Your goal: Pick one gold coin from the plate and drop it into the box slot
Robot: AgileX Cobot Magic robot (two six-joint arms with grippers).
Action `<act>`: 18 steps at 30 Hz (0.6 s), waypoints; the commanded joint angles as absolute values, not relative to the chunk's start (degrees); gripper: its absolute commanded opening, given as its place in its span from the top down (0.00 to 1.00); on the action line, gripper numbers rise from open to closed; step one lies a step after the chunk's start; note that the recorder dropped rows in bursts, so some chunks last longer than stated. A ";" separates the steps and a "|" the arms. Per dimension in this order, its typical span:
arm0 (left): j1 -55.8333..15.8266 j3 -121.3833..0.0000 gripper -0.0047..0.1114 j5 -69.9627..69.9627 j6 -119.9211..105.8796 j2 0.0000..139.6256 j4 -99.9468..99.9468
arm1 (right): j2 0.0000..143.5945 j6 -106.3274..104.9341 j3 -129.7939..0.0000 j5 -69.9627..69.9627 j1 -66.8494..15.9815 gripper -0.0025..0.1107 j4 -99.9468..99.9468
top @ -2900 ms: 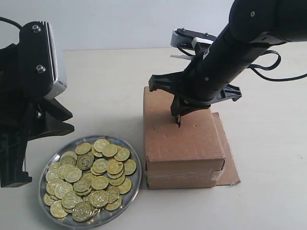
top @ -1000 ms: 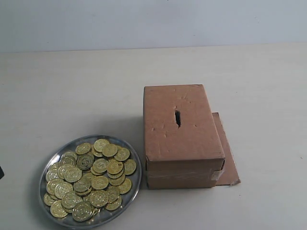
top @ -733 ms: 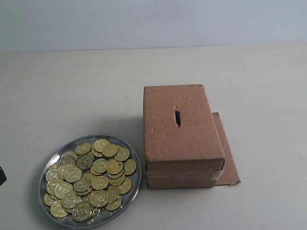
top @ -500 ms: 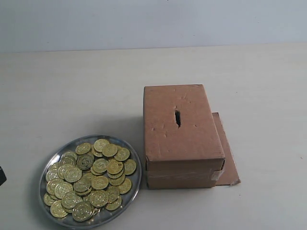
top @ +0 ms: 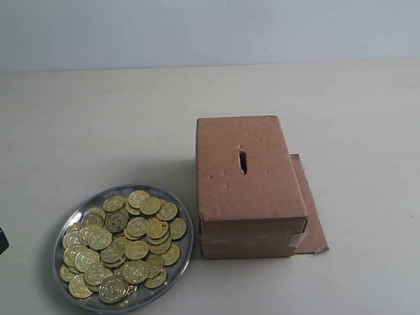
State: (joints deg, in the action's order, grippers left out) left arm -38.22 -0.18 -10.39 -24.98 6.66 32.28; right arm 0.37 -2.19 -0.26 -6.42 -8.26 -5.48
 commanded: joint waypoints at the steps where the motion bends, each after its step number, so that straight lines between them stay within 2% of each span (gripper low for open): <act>1: -38.11 0.00 0.96 -10.27 -24.85 6.49 32.09 | 0.00 -3.35 0.00 -12.98 -3.22 0.98 -3.94; 18: -38.11 0.00 0.96 -10.41 -24.99 6.49 32.09 | 0.00 -4.17 0.00 -16.62 -2.65 0.98 -3.56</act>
State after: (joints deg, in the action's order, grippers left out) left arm -38.22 -0.18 -10.48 -24.98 6.66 32.28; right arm 0.37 -4.38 -0.26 -16.65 -2.99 -3.92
